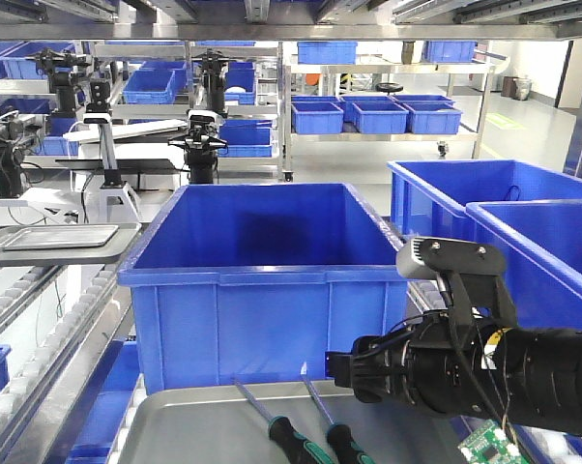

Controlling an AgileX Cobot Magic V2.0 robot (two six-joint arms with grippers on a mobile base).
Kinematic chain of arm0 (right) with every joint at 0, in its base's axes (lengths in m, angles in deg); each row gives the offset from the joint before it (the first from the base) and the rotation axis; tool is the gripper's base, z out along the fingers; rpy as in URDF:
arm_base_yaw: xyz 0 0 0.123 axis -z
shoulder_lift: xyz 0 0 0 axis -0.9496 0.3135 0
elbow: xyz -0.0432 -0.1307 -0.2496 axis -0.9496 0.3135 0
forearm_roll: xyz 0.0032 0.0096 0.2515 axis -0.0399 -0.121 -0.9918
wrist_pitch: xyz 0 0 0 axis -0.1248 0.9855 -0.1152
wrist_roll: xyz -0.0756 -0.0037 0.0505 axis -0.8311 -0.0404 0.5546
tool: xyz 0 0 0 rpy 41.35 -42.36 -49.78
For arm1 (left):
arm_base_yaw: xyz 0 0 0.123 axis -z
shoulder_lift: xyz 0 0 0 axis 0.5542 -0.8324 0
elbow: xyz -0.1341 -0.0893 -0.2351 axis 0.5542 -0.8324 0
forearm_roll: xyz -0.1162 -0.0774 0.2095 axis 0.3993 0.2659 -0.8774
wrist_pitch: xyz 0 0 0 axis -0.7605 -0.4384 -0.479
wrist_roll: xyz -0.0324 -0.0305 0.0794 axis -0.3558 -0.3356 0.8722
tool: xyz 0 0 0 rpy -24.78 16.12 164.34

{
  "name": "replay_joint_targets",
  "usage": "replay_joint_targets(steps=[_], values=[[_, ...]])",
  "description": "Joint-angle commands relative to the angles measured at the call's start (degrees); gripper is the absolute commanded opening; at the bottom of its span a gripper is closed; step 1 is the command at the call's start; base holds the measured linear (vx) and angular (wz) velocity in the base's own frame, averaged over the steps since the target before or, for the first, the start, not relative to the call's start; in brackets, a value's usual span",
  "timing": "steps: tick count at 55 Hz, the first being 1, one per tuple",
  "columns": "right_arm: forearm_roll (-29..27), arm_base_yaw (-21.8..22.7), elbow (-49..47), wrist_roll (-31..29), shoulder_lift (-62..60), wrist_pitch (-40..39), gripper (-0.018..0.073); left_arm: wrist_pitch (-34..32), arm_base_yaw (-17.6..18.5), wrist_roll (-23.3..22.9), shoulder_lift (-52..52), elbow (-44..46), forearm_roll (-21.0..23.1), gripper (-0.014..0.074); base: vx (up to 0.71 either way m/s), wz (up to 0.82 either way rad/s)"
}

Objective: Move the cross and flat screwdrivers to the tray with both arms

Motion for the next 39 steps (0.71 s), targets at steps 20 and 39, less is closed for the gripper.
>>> replay_joint_targets(steps=[20,39], values=[[0.1,0.1,-2.0,-0.5,-1.7,-4.1,0.0544,-6.0,-12.6,-1.2,28.9,-20.2,-1.7,-0.0008,0.00,0.00],[0.1,0.1,-2.0,-0.5,-1.7,-4.1,0.0544,-6.4,-13.6,-1.2,31.3,-20.1,-1.7,-0.0007,0.00,0.00]])
